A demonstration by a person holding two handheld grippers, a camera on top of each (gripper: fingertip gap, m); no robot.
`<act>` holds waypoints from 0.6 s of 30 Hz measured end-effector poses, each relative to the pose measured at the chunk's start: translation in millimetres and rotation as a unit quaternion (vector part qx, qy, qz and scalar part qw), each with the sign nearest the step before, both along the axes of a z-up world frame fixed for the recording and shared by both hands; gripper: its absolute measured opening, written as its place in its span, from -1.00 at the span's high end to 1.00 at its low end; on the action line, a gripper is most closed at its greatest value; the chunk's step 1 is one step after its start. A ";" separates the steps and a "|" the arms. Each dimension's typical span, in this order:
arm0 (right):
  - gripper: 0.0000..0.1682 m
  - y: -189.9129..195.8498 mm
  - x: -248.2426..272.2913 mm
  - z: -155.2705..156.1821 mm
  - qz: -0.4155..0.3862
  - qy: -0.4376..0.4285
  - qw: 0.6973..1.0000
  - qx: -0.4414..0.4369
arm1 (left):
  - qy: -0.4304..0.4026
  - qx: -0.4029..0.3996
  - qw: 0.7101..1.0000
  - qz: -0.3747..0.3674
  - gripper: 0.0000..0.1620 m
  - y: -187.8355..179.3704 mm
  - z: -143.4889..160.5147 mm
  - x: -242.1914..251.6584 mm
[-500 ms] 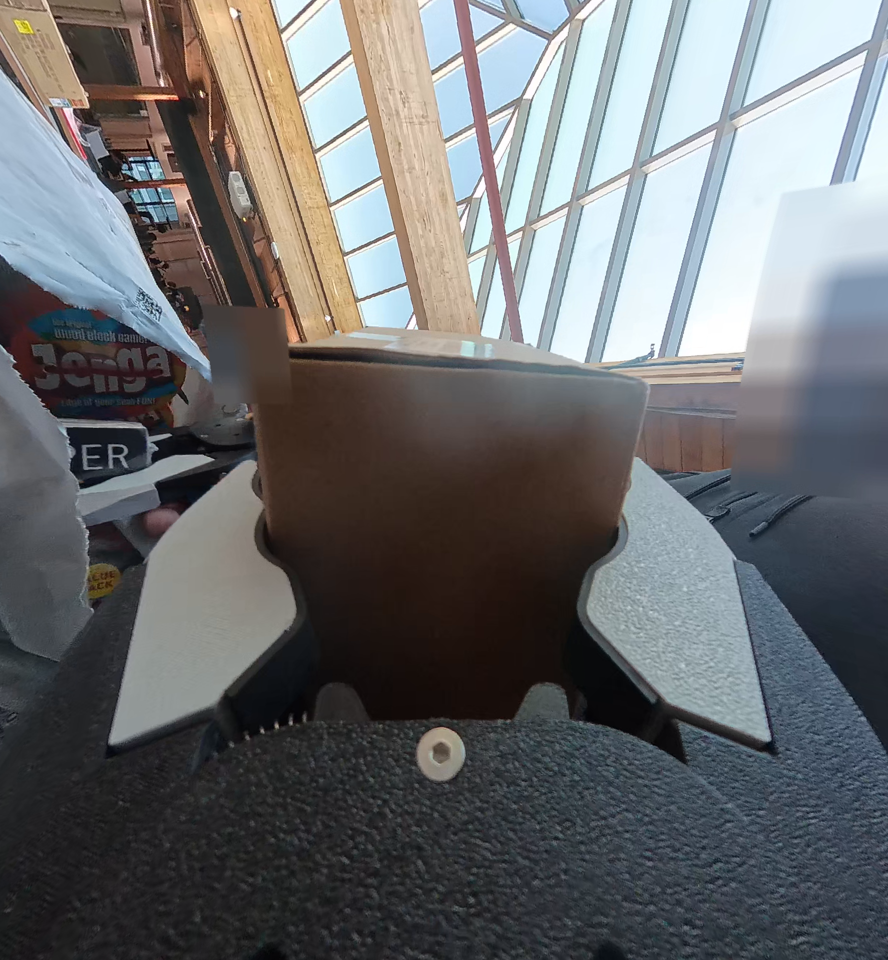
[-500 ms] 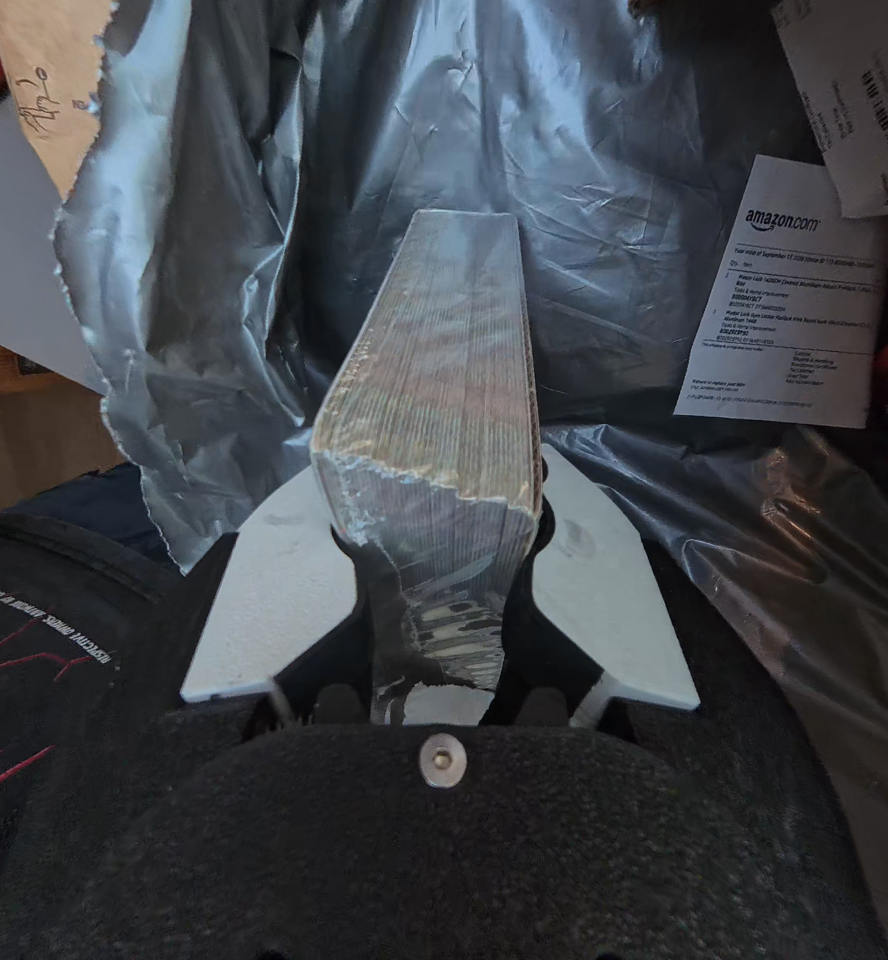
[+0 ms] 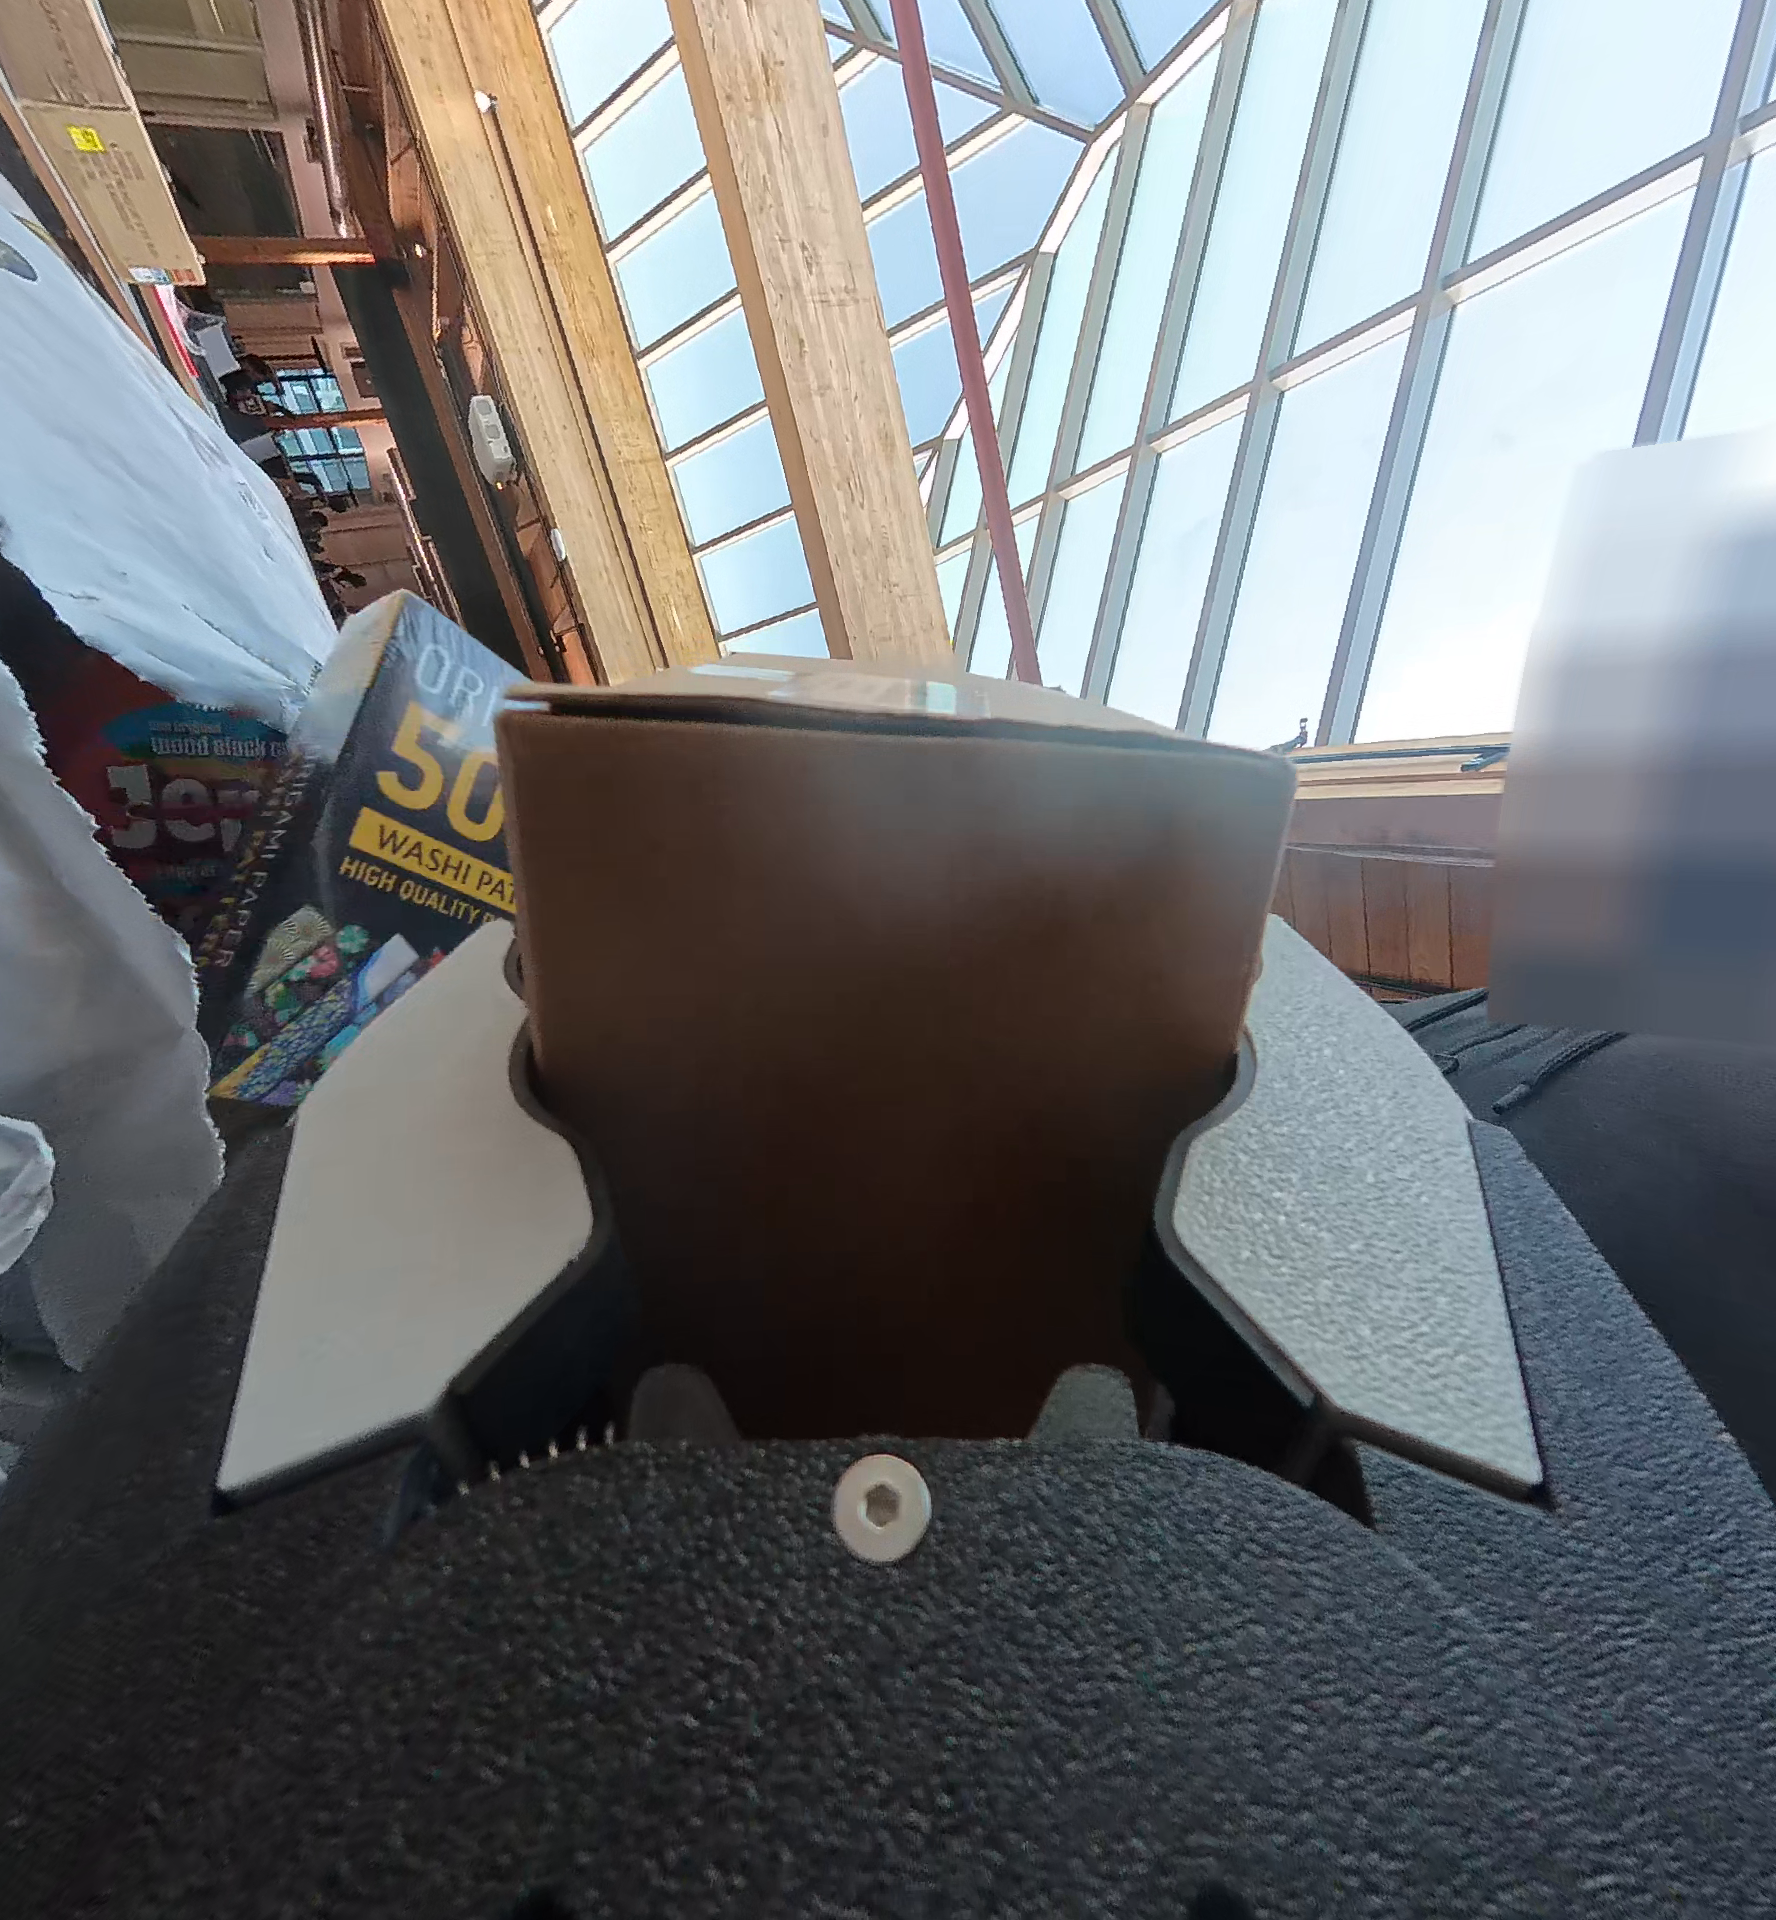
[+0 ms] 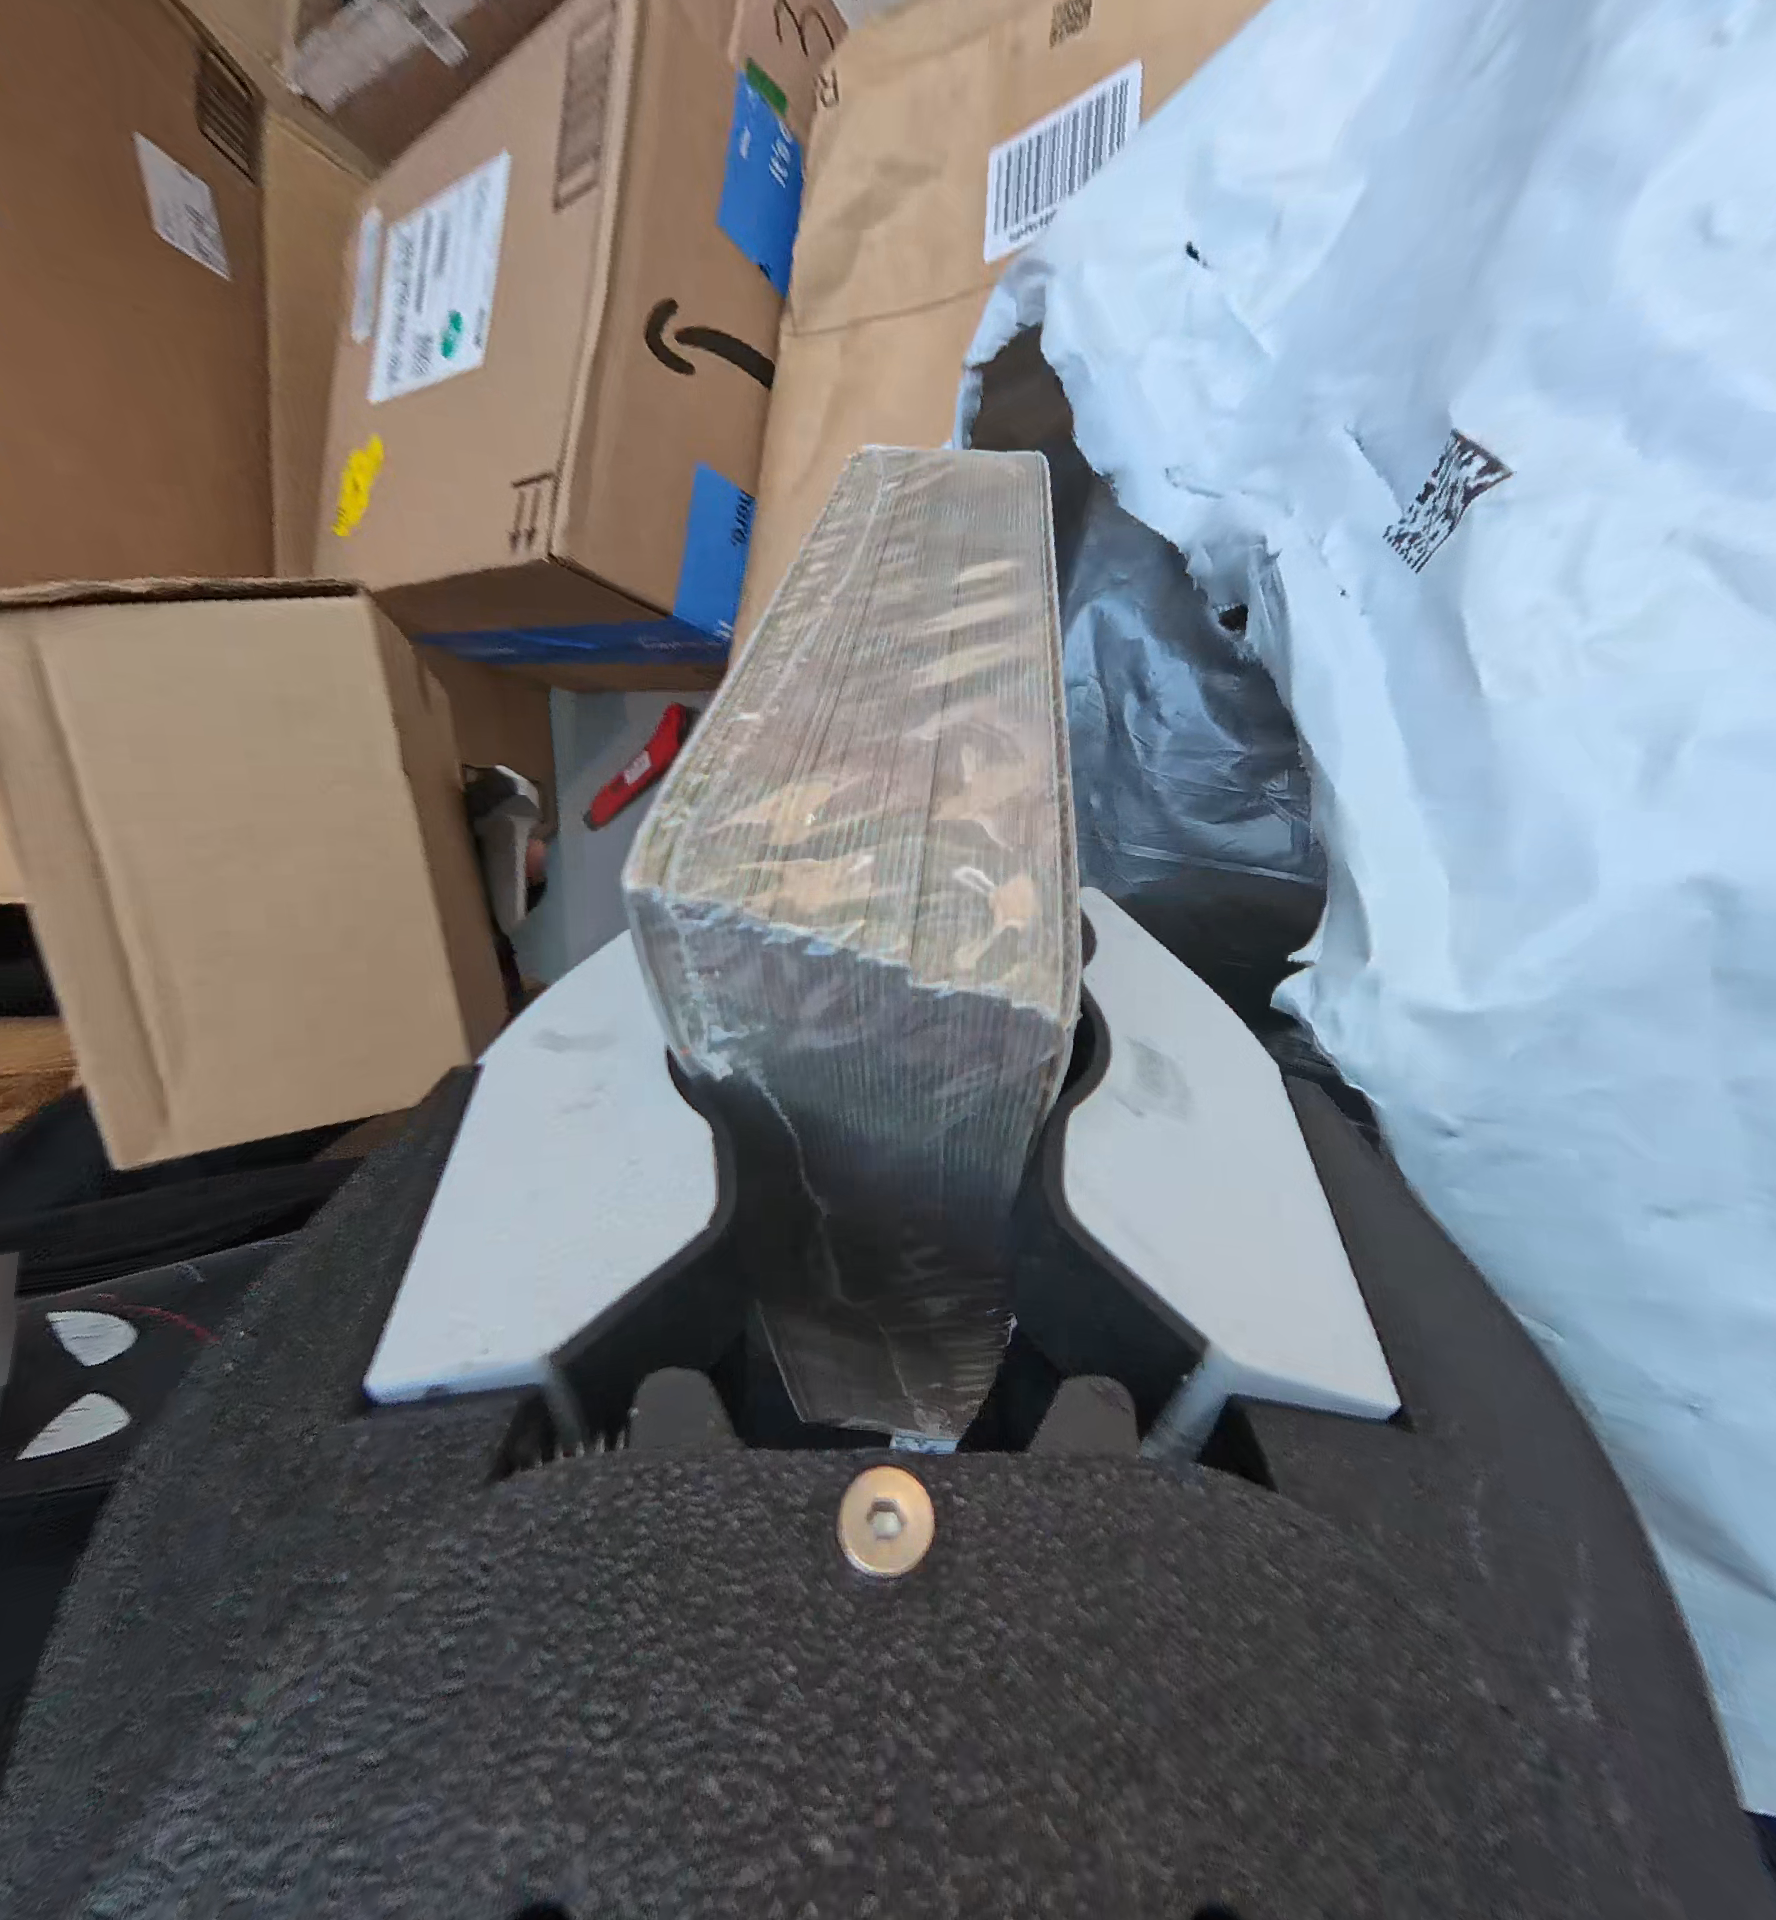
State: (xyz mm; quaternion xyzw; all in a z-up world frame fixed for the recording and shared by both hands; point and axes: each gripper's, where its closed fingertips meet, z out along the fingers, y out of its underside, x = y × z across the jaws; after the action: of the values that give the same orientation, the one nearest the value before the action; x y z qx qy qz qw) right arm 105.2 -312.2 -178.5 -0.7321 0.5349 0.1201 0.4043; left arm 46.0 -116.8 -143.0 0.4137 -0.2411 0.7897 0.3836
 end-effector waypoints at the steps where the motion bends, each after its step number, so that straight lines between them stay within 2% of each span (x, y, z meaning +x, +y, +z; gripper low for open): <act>1: 0.27 -0.1 0.7 6.2 -0.007 -0.001 1.000 0.018 | -0.001 0.001 1.000 -0.001 -0.51 -1.5 0.8 1.3; 6: 0.28 1.2 -1.9 19.7 -0.041 0.011 0.995 0.093 | -0.003 0.003 1.000 -0.001 -0.49 -4.0 3.4 4.6; 18: 0.28 13.4 -11.9 16.1 -0.088 0.054 0.972 0.209 | 0.012 -0.005 1.000 0.022 -0.50 2.0 -2.0 -1.9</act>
State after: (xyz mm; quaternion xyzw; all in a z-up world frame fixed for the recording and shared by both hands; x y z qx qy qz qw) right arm 93.2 -298.7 -162.4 -0.5741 0.5811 0.2329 0.5277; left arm 44.2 -114.8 -145.0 0.4262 -0.2233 0.7941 0.3714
